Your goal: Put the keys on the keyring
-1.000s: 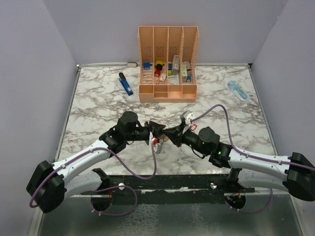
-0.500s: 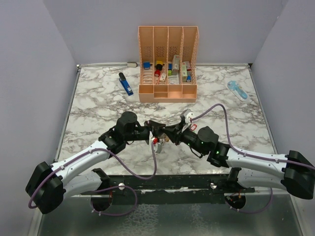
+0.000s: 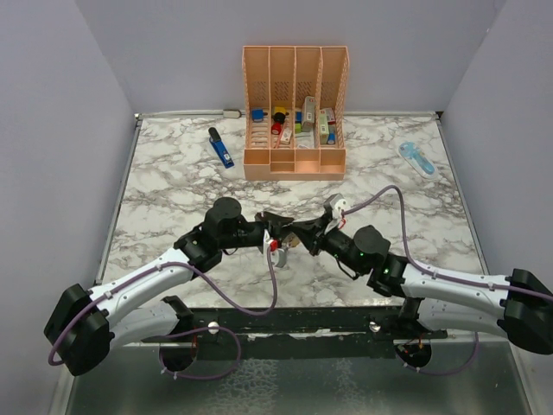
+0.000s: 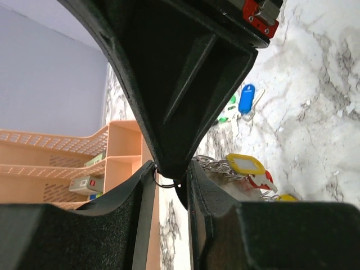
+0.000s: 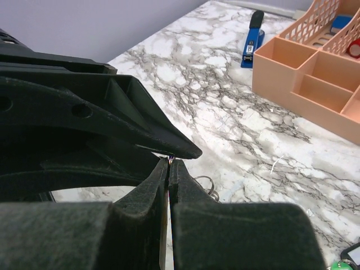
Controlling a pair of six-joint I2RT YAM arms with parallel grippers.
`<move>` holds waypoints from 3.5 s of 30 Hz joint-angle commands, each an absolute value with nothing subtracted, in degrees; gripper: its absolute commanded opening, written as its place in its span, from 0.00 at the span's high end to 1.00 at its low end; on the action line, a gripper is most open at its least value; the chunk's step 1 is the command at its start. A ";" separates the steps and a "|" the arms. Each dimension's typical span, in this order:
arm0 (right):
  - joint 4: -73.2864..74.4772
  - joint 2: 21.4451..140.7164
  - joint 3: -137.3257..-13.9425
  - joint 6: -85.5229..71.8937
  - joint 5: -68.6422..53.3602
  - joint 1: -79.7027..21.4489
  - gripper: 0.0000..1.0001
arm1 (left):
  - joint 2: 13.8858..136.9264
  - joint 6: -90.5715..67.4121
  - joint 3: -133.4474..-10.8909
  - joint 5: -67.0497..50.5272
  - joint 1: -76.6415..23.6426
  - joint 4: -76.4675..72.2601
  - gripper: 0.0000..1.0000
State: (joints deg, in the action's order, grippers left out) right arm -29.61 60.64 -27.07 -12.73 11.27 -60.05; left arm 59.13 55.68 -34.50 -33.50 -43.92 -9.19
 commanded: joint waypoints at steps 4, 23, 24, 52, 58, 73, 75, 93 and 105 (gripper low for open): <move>-31.44 52.90 -22.92 -7.76 8.81 -60.02 0.99 | 56.56 48.49 -34.23 -38.25 -44.70 -14.70 0.89; -24.31 46.56 -23.23 -6.13 1.00 -60.00 0.99 | 58.88 45.81 -33.74 -36.96 -44.39 -15.08 0.89; -23.80 46.40 -23.42 -6.06 0.49 -59.96 0.99 | 58.93 46.11 -33.73 -37.14 -44.32 -14.77 0.89; -16.31 44.64 -27.15 -2.64 -7.49 -59.99 0.99 | 62.14 45.74 -36.31 -43.55 -40.43 -11.88 0.74; -15.80 44.63 -27.32 -2.64 -6.54 -60.03 0.99 | 61.42 45.45 -37.81 -46.89 -40.43 -10.57 0.72; -14.21 47.00 -28.52 -2.65 -7.56 -60.02 0.99 | 59.48 44.16 -39.59 -53.50 -40.42 -9.87 0.61; -14.06 47.08 -28.57 -2.68 -7.68 -60.03 0.99 | 59.04 44.36 -39.71 -54.11 -40.42 -9.35 0.60; -8.55 45.34 -30.55 -2.73 -5.89 -59.99 0.99 | 53.36 57.18 -41.80 -55.40 -40.34 12.02 0.58; -5.67 46.97 -34.19 -2.72 -8.64 -60.03 0.99 | 59.10 56.88 -41.03 -57.70 -40.34 5.25 0.51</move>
State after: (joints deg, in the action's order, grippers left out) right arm -6.11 46.63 -30.83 -3.11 -7.01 -59.79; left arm 57.21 55.75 -40.75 -55.51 -40.25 8.23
